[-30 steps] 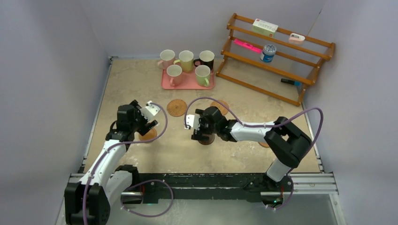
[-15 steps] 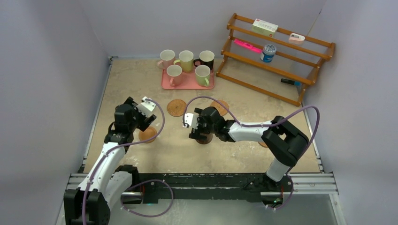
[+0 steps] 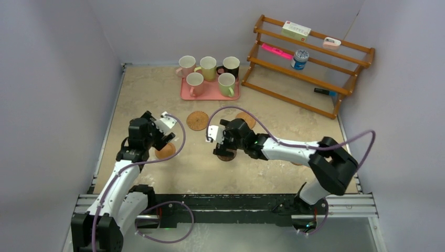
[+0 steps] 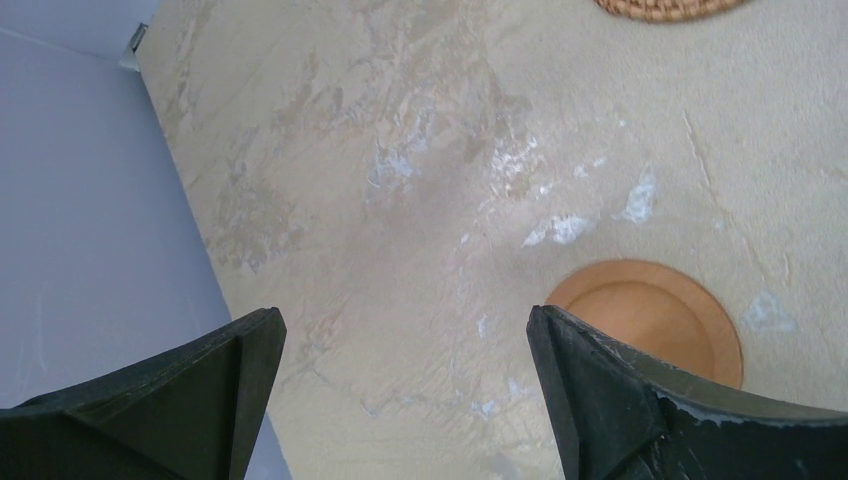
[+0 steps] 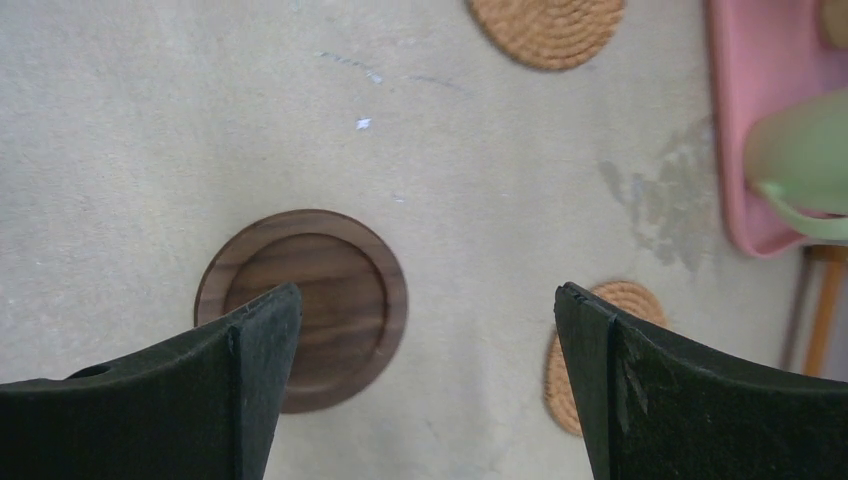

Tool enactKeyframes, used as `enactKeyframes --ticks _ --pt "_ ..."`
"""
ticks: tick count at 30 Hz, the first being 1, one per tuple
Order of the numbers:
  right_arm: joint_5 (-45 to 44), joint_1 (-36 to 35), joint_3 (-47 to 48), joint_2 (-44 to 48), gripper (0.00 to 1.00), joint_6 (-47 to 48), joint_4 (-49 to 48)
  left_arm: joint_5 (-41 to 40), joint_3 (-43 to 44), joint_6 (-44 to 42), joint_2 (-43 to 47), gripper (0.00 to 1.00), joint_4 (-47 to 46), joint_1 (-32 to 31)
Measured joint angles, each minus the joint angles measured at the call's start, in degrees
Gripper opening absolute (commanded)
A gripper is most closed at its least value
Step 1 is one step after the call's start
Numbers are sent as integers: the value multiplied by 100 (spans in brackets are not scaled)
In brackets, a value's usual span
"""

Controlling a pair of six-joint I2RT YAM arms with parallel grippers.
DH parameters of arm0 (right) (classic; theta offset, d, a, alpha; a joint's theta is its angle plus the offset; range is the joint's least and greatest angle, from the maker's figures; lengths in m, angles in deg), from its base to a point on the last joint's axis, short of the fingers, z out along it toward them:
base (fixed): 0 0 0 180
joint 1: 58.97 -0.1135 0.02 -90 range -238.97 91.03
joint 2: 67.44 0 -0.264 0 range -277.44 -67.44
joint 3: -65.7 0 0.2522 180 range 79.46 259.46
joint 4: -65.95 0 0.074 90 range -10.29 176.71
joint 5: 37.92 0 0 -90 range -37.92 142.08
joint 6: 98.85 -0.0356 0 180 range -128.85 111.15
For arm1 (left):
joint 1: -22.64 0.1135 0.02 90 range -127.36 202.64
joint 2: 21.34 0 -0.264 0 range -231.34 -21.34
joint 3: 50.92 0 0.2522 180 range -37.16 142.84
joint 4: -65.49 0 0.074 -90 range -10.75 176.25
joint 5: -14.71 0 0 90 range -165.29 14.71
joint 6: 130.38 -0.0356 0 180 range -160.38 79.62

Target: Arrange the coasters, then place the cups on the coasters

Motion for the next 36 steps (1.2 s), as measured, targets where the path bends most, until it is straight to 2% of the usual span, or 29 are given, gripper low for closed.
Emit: enactKeyframes --ticks 5,8,15,23,30,36 --pt "-98 133 286 925 98 83 721 48 0 -476 109 100 470 0" --pt "-116 466 557 1338 98 129 1187 111 0 -776 103 100 730 0" --pt "-149 2277 581 1904 98 555 2409 221 -168 -1158 -22 100 916 0" --pt "-212 4024 -474 3053 98 1493 3348 431 -227 -1064 -22 100 857 0" --pt "-87 5370 -1156 2717 98 2245 3331 673 -227 -802 105 100 732 0" --pt "232 5493 -1482 2533 98 2691 3222 726 -227 -619 208 100 708 0"
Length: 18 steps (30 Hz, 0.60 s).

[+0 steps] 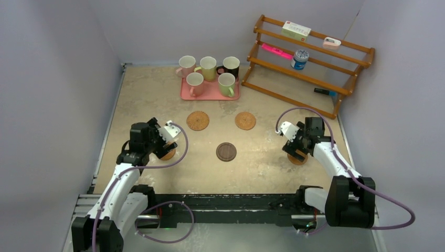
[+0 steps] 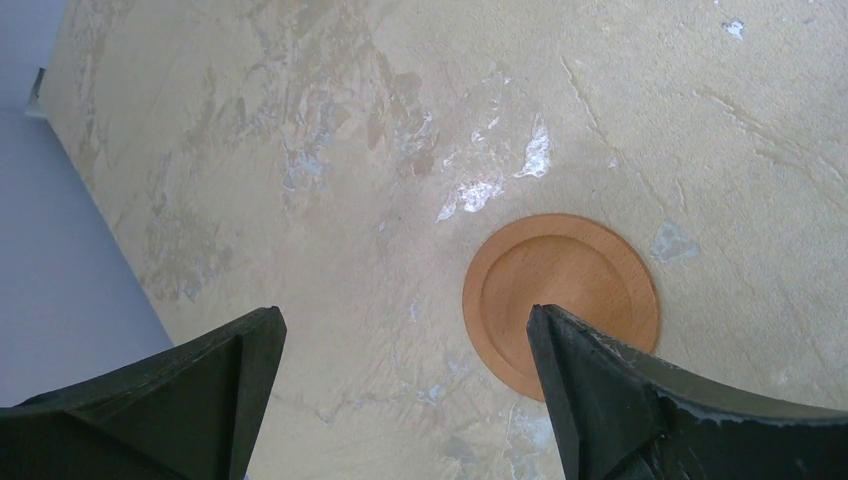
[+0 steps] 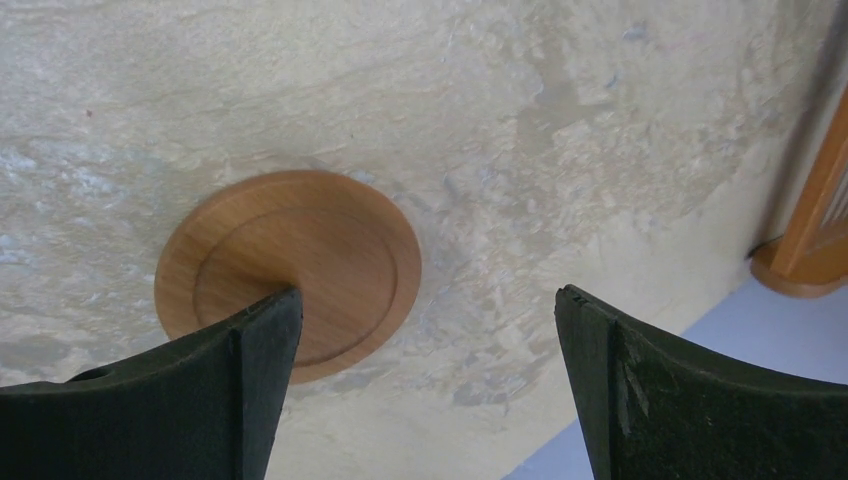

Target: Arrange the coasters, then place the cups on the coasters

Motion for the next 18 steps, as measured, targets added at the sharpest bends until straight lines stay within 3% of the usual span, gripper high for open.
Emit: enactKeyframes --ticks 12,18 --pt "925 -129 -144 28 98 586 -448 -50 0 46 -28 100 -90 0" --pt "1038 -970 -251 -74 98 588 -942 -271 0 -76 -297 100 -103 0"
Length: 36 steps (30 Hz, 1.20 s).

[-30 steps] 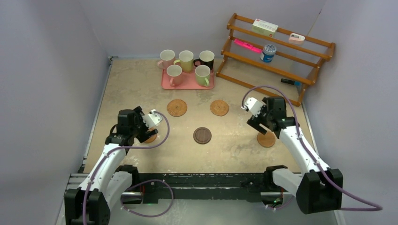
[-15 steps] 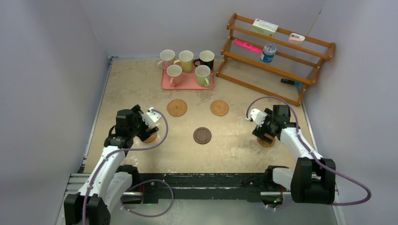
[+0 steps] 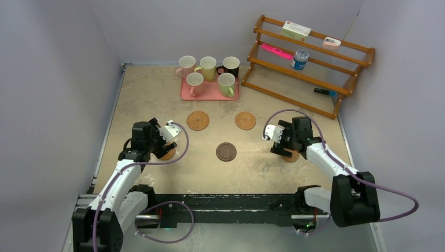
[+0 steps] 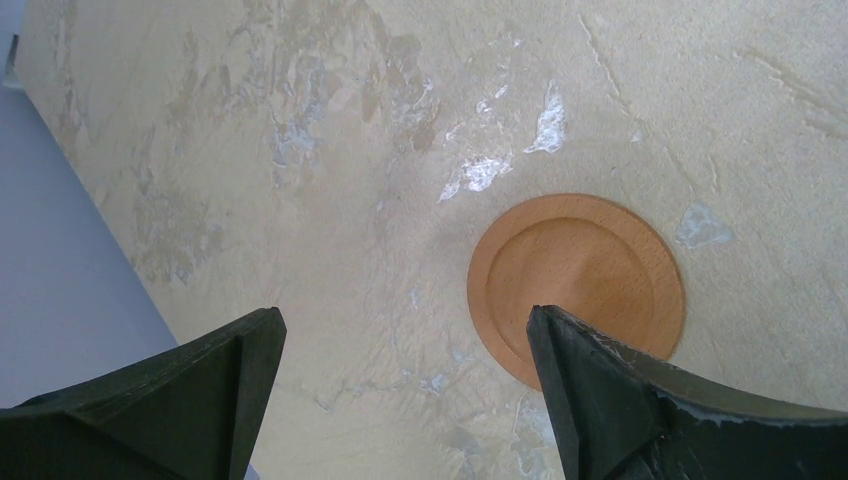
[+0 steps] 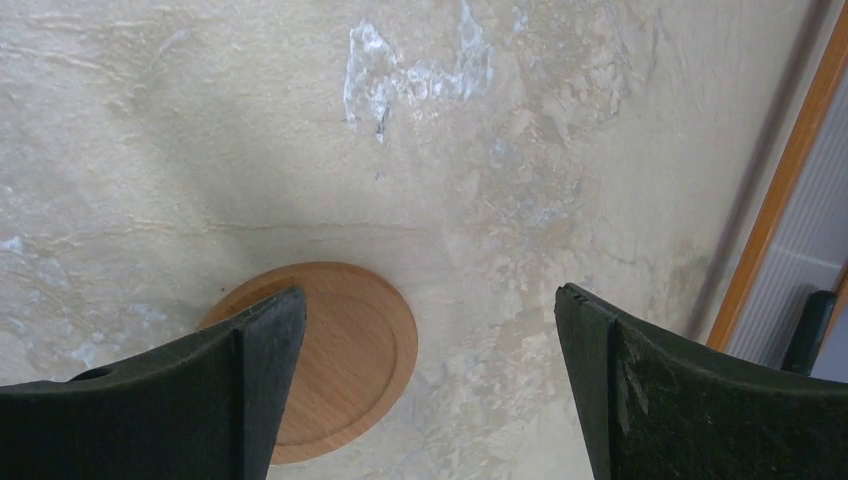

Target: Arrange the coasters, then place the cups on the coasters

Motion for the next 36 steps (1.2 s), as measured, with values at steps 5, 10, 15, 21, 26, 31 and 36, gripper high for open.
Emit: enactKeyframes --ticks 5,10,15,21,26,31,36 --pt "61 -186 94 -203 98 -61 -131 -61 0 -35 -94 100 0 0" --pt "170 -372 96 -203 98 -48 -219 -101 0 -79 -79 100 0 0" --pt "363 -748 98 -232 98 -101 -229 -146 0 -87 -83 100 -2 0" --pt "437 -929 111 -286 98 -212 -317 -236 0 -162 -201 100 -2 0" --pt "466 -1005 142 -337 98 -286 -343 -385 -2 -291 -216 100 -2 0" --pt "468 -1099 146 -354 98 -341 -372 -518 -13 -393 -273 100 0 0" --pt "492 -1204 173 -387 98 -409 -378 -570 -20 -474 -363 100 0 0"
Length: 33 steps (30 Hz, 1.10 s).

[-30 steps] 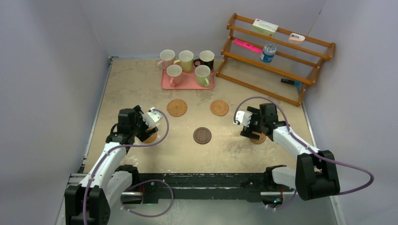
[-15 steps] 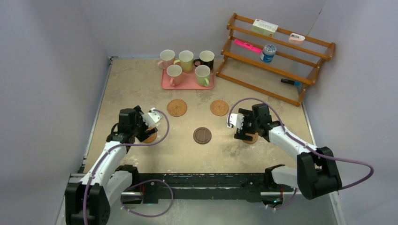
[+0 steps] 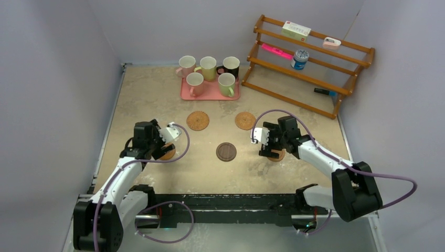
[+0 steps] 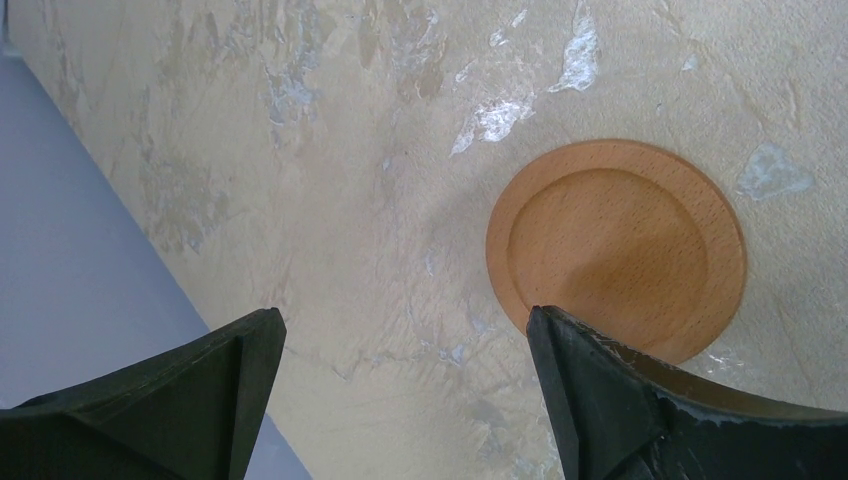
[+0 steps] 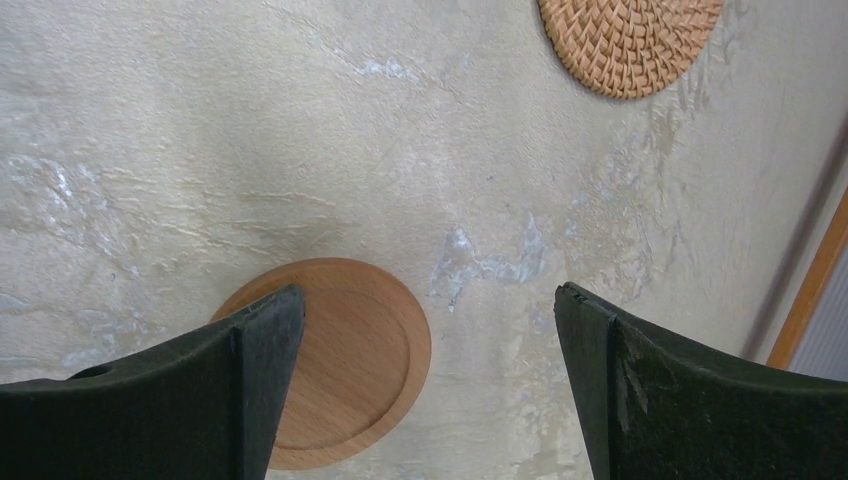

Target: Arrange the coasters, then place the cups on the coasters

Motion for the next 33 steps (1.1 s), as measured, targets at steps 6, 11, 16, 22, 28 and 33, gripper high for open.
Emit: enactKeyframes --ticks 6,11,16,22,28,33 --pt "85 -122 24 -28 98 -92 11 -94 -52 -59 -39 100 -11 0" --pt "103 -157 28 57 98 -245 186 -199 -129 -94 -186 100 -57 0" --pt "129 -184 166 442 98 -501 756 -227 -190 -107 -365 100 -221 0" --pt "120 -184 533 957 98 -748 841 203 -190 -28 -463 100 -345 0" --pt "57 -184 586 1014 98 -1010 743 533 -160 -31 -614 100 -503 -48" --pt "57 -184 586 1019 98 -1169 627 555 -129 -17 -857 100 -844 -439"
